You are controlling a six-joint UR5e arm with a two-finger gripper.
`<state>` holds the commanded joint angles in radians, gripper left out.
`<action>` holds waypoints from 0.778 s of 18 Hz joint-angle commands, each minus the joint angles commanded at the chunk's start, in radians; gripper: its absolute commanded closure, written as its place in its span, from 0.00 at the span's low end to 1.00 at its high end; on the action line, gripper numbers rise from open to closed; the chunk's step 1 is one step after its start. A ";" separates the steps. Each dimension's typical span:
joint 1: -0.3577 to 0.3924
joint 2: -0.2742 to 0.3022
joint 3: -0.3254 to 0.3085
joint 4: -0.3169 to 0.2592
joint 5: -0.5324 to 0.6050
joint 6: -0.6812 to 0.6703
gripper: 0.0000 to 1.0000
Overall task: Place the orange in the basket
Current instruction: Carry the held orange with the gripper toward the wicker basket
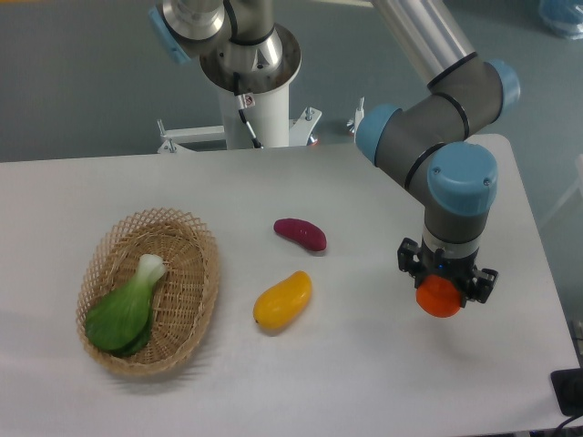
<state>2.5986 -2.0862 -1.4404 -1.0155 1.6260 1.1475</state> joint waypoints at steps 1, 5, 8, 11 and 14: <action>-0.003 0.002 -0.002 0.000 0.000 -0.003 0.27; -0.020 0.008 -0.003 -0.002 0.000 -0.014 0.27; -0.041 0.012 -0.012 -0.002 0.000 -0.051 0.27; -0.066 0.032 -0.047 0.002 -0.011 -0.064 0.27; -0.107 0.051 -0.072 0.006 -0.012 -0.095 0.27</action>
<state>2.4914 -2.0356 -1.5124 -1.0094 1.6137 1.0525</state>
